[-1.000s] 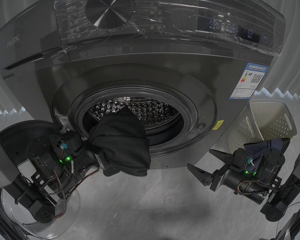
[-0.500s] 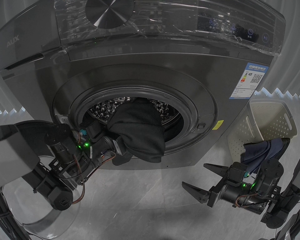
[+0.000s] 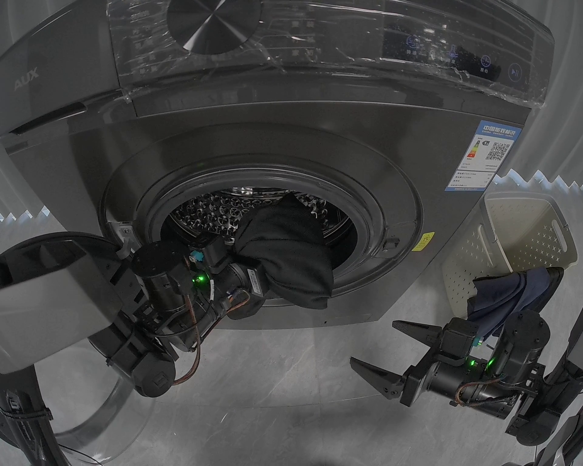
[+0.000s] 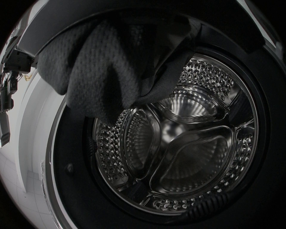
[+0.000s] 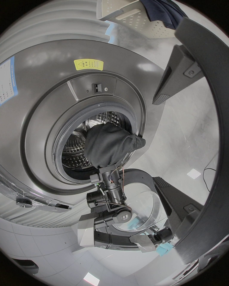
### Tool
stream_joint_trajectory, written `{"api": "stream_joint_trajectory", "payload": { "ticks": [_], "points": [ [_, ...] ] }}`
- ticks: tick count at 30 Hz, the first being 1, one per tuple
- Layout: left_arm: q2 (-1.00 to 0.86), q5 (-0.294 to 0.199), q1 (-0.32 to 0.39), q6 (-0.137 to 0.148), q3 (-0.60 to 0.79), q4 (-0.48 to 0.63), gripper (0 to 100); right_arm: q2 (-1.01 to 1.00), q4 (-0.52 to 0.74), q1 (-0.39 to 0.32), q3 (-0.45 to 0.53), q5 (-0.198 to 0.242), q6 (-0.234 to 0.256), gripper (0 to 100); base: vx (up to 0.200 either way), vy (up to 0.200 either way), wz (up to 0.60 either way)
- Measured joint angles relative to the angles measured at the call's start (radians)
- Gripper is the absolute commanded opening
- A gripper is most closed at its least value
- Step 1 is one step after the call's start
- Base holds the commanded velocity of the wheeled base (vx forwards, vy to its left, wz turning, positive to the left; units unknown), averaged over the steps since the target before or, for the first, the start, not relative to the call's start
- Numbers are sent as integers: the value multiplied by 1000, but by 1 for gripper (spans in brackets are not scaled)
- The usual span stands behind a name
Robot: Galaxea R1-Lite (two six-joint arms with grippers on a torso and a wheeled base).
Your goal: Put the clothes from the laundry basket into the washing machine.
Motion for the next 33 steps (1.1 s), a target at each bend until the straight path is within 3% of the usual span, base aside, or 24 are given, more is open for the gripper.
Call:
{"api": "stream_joint_trajectory", "payload": {
  "ticks": [9,21,28,33],
  "points": [
    [81,1,-3,-5,-122,39,0,4,0,9,1,0,0,100,0,0,0],
    [179,4,33,-36,-409,238,0,12,0,10,2,2,1,100,0,0,0],
    [260,44,64,-44,-612,302,0,13,0,9,2,2,1,100,0,0,0],
    [312,79,80,-80,-723,345,0,13,0,10,2,2,1,100,0,0,0]
  ]
}}
